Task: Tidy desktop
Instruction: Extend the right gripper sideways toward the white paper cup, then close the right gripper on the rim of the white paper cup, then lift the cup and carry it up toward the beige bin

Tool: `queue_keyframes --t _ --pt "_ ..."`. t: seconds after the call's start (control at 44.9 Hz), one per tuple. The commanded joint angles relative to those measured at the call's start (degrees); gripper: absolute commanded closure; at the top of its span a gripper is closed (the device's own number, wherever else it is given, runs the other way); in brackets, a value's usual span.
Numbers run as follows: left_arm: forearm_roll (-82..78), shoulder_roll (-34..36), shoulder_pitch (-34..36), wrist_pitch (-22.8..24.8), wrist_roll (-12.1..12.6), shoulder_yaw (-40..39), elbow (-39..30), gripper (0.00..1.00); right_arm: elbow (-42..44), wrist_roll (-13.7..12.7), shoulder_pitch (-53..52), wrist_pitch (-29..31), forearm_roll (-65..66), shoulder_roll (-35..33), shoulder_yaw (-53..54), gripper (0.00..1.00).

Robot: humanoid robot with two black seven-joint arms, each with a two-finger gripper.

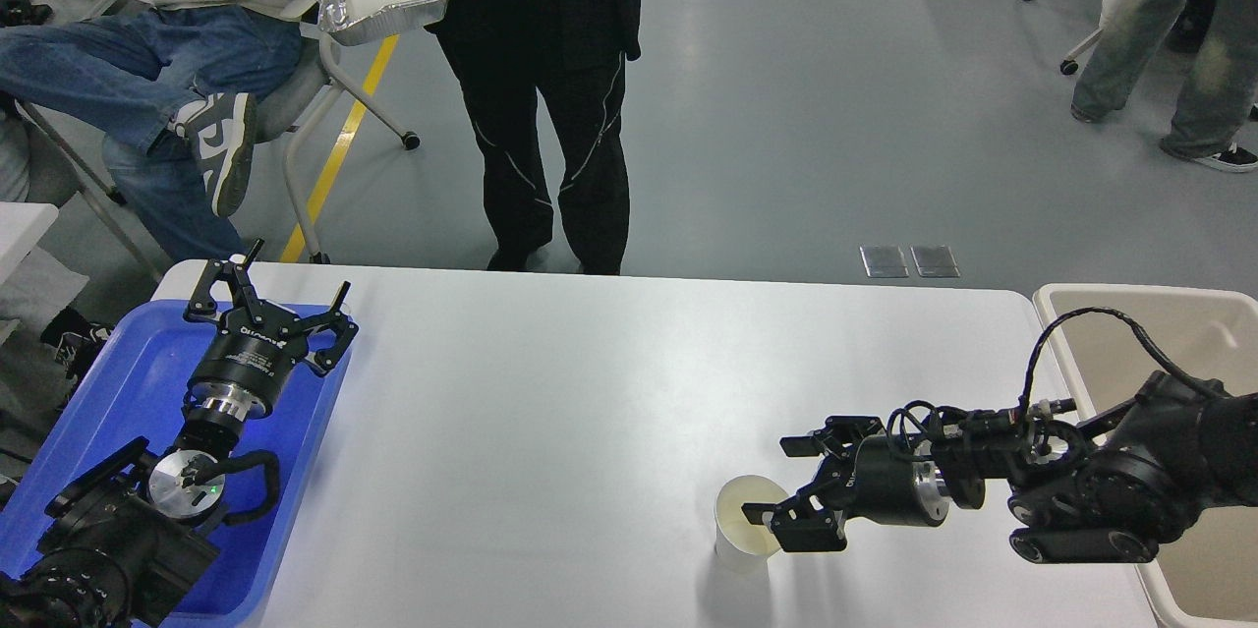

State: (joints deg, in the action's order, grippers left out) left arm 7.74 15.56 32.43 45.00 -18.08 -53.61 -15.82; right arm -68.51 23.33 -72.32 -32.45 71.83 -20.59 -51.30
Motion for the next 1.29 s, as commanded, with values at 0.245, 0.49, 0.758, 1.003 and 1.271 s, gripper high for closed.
queue_keyframes --t 0.245,0.49,0.758,1.003,1.271 --pt "0.0 0.0 0.0 0.0 0.0 0.0 0.0 0.00 1.6 0.7 -0.5 -0.9 0.7 1.5 -2.8 0.49" --pt "0.0 0.0 0.0 0.0 0.0 0.0 0.0 0.00 1.8 0.8 -0.7 -0.8 0.9 1.4 -2.7 0.99" --pt "0.0 0.0 0.0 0.0 0.1 0.0 0.0 0.00 1.6 1.6 -2.2 -0.1 1.1 1.4 -3.2 1.00" --pt "0.0 0.0 0.0 0.0 0.0 0.0 0.0 0.00 1.5 2.2 -3.3 1.2 0.3 1.2 -2.9 1.00" --pt "0.0 0.0 0.0 0.0 0.0 0.0 0.0 0.00 -0.6 2.2 -8.2 5.5 -3.8 0.0 -2.7 1.00"
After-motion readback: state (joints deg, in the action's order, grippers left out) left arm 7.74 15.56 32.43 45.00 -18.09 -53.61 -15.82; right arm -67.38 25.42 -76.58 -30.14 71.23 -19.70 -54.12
